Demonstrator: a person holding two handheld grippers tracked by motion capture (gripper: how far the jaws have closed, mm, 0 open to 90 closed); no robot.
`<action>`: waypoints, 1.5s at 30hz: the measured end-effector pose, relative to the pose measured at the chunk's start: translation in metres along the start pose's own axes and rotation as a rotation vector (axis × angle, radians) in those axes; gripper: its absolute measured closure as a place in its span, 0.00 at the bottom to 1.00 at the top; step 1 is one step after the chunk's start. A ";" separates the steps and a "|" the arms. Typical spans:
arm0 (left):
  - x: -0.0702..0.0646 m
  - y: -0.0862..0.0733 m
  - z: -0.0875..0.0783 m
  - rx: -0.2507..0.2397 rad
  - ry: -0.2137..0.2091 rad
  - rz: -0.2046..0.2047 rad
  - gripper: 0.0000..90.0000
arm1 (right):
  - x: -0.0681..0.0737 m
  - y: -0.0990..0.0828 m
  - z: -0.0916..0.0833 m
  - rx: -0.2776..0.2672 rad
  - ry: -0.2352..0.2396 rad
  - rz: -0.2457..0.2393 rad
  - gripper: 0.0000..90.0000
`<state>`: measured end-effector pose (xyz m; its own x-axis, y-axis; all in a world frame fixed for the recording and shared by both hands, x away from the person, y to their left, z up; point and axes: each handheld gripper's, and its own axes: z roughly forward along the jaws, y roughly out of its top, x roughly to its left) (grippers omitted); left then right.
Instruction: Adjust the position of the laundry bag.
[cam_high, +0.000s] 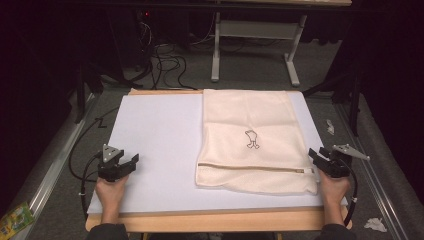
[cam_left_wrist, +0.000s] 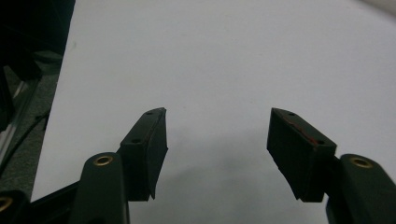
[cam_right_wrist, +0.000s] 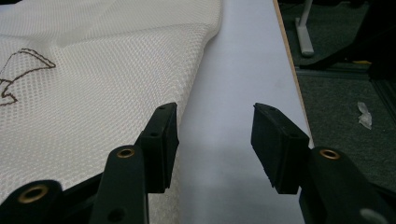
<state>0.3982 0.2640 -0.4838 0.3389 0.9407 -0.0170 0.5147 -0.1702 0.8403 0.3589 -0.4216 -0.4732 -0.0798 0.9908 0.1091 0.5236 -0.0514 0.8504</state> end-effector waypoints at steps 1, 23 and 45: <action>0.001 0.000 0.000 -0.002 -0.004 -0.003 0.44 | 0.000 0.000 0.000 0.001 0.000 0.004 0.57; 0.002 0.001 -0.001 -0.003 -0.029 -0.001 0.43 | 0.003 0.001 0.002 0.018 -0.016 -0.015 0.54; -0.026 0.019 0.007 0.003 -0.145 0.002 0.47 | -0.001 0.004 -0.001 0.040 0.010 0.003 0.59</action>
<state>0.4050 0.2343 -0.4714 0.4499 0.8882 -0.0934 0.5163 -0.1733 0.8387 0.3605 -0.4229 -0.4699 -0.0866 0.9894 0.1163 0.5576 -0.0487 0.8287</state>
